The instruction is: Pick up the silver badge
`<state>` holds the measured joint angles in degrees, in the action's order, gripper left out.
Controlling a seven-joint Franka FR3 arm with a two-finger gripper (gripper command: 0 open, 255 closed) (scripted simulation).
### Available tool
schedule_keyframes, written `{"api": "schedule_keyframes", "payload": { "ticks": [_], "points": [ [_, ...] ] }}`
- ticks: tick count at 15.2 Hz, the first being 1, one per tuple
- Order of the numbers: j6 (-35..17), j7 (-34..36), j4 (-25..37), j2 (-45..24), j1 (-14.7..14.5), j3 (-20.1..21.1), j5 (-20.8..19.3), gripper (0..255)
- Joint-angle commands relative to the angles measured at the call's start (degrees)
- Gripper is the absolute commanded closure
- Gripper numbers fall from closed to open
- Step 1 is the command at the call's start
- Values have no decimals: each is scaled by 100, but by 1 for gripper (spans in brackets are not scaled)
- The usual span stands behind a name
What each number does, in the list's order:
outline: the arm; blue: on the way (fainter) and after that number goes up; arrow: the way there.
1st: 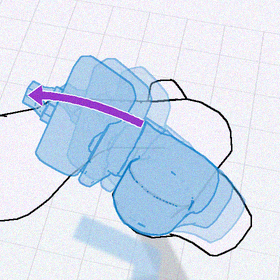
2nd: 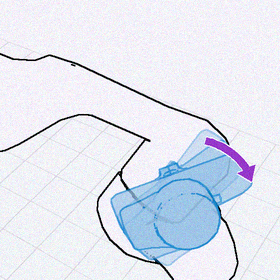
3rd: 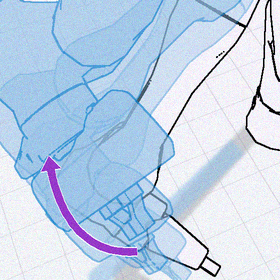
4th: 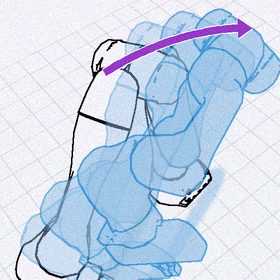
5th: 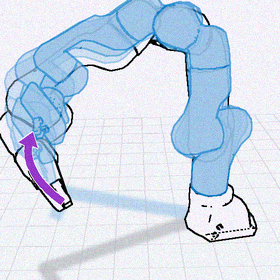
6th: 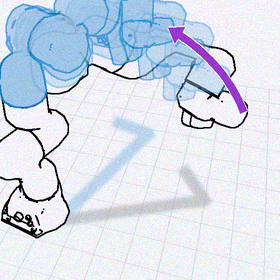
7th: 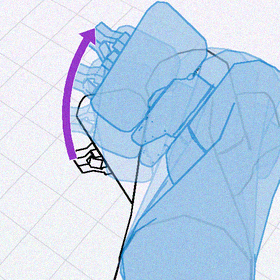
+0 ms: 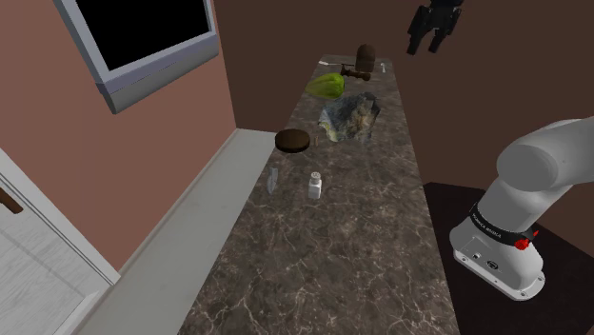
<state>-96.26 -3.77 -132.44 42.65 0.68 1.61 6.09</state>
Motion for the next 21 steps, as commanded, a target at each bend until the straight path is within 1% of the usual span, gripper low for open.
{"api": "schedule_keyframes", "payload": {
  "ticks": [1, 6, 11, 17, 21],
  "points": [
    [0, 0, 0, 0, 0, 0, 0, 0],
    [-579, 993, -574, 36, -43, 693, 328, 0],
    [-1211, 1998, -912, -212, -91, 1433, 654, 0],
    [-2032, 3245, -990, -899, -51, 2379, 910, 0],
    [-2591, 4143, -846, -1579, 103, 3054, 888, 0]
  ]
}}
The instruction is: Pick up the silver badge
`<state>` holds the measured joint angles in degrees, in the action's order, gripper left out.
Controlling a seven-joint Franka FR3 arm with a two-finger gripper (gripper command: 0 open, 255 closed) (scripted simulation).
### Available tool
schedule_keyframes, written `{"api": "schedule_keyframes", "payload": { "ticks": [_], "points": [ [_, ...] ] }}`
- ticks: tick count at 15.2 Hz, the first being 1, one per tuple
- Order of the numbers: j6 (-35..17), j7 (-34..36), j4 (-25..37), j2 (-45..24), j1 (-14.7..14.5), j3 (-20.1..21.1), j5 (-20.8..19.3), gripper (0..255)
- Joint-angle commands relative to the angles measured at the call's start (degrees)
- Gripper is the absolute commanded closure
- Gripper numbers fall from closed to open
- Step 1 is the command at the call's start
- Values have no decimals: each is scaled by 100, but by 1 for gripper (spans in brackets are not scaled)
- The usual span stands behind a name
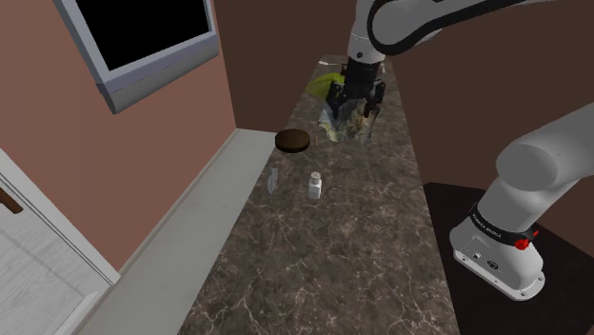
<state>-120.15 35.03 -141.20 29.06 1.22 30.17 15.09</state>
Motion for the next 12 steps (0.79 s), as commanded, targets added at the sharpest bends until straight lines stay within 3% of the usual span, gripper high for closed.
{"api": "schedule_keyframes", "payload": {
  "ticks": [1, 4, 7, 10, 12],
  "points": [
    [-339, 506, 88, -418, 105, 371, -59, 0],
    [-736, 1299, 319, -1080, 323, 902, -333, 0],
    [-1086, 2246, 630, -1871, 594, 1437, -888, 0],
    [-1321, 3415, 1033, -2837, 778, 1844, -1830, 0],
    [-1365, 4253, 1365, -3547, 688, 1889, -2592, 0]
  ]
}}
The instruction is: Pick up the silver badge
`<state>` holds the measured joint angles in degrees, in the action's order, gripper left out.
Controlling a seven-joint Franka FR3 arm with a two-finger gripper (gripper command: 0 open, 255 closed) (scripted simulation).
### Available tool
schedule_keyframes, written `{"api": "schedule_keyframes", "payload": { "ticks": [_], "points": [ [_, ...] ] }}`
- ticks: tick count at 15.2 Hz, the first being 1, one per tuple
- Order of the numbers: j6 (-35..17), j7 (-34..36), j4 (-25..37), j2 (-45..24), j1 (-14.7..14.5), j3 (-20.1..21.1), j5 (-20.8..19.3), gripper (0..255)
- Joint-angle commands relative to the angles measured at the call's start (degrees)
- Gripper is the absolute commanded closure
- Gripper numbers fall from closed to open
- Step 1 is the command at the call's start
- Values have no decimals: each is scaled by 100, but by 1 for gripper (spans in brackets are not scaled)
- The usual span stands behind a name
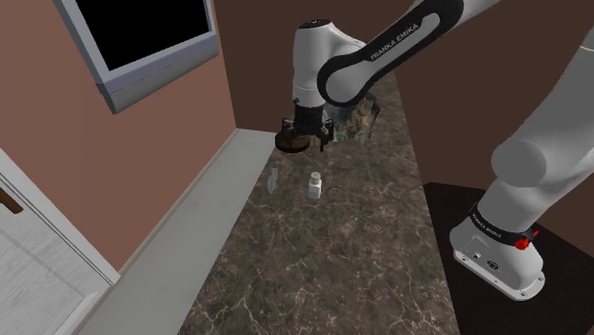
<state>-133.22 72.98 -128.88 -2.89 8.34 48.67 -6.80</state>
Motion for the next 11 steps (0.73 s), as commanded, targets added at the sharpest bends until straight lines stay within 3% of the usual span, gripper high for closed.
{"api": "schedule_keyframes", "payload": {
  "ticks": [1, 5, 11],
  "points": [
    [-50, 844, 317, -693, -154, -27, -755, 0],
    [73, 2016, 1136, -1866, -900, -539, -1749, 0],
    [355, 3025, 2588, -3332, -1938, -1272, -2418, 0]
  ]
}}
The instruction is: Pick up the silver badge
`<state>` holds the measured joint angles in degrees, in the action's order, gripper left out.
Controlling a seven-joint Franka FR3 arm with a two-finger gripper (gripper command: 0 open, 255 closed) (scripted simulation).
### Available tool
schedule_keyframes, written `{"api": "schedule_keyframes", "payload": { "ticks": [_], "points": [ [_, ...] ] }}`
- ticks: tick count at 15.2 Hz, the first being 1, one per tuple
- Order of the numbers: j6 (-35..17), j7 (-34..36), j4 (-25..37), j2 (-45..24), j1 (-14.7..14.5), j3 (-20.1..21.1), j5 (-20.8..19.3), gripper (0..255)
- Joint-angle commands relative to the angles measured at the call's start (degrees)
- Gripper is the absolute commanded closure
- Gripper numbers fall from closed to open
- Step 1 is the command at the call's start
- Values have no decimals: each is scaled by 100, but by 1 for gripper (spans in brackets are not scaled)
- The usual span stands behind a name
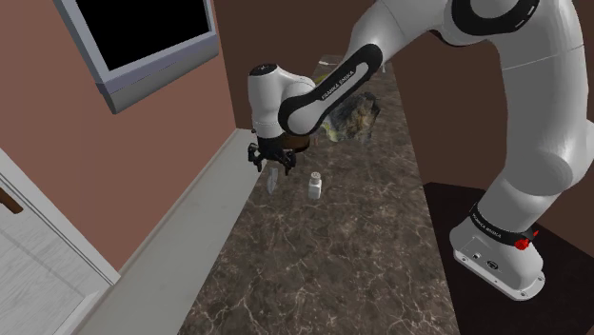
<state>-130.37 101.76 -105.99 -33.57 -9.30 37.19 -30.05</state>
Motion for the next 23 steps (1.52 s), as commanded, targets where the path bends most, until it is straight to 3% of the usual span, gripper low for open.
{"api": "schedule_keyframes", "payload": {
  "ticks": [1, 10, 11, 23],
  "points": [
    [83, 174, 365, -321, -213, -152, -105, 0],
    [-257, 344, 389, -712, -377, -385, -374, 0],
    [-256, 343, 389, -710, -375, -384, -373, 255],
    [-126, 278, 371, -553, -311, -291, -269, 255]
  ]
}}
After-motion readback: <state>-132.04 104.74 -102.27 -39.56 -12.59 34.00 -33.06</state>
